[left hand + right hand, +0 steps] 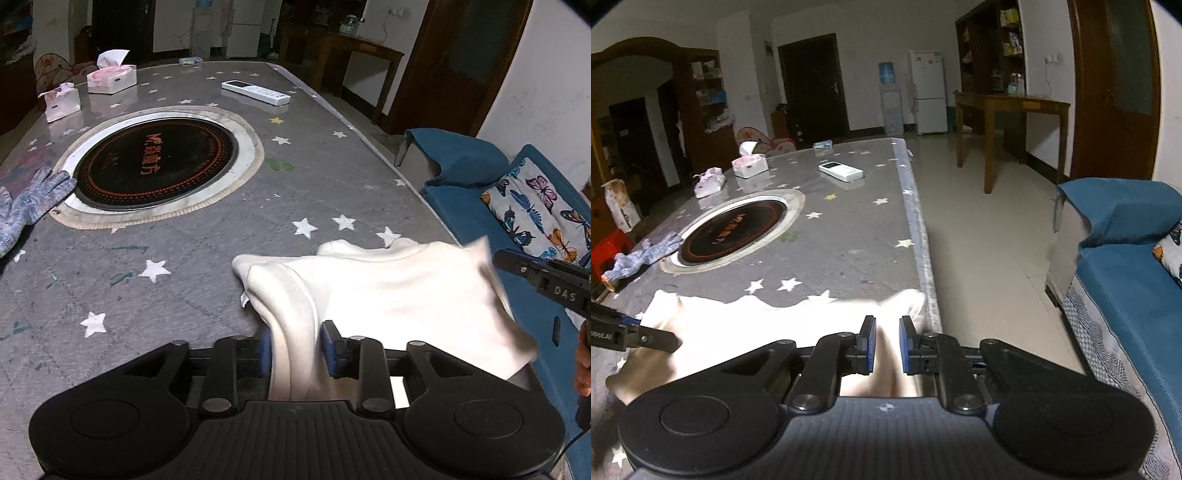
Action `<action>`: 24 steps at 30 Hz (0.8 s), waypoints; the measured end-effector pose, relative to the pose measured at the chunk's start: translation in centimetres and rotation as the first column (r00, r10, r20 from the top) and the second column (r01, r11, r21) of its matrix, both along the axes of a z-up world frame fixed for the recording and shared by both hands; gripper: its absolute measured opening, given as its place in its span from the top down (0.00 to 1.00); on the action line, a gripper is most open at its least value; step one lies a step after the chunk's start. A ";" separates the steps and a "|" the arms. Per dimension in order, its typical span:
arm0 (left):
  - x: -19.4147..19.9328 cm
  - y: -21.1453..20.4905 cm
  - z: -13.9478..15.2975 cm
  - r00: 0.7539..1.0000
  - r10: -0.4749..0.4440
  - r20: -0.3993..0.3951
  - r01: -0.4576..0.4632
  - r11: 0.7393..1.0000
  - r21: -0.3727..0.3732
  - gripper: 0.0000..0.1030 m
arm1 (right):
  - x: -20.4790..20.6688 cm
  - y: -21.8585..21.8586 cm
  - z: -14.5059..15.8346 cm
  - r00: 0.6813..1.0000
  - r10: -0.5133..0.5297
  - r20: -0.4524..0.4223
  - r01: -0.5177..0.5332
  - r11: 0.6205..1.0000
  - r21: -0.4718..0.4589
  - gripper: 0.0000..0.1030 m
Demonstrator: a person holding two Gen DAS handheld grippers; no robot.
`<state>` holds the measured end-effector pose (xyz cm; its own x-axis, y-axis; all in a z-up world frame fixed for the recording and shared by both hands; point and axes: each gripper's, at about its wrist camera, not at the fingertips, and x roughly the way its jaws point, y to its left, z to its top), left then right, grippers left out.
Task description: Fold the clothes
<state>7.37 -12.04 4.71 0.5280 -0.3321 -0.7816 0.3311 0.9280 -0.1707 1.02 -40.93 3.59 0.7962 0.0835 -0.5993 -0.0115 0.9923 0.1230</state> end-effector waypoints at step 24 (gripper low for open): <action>-0.9 1.0 -0.5 0.999 0.035 0.027 -0.036 0.998 0.046 0.42 | 0.2 5.1 -1.3 0.987 0.128 -0.101 -0.133 0.990 -0.044 0.29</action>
<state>6.44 -11.00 4.18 0.5592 -0.2768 -0.7815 0.3019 0.9459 -0.1190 1.21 -35.88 2.25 0.7181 0.1501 -0.6796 -0.1315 0.9881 0.0793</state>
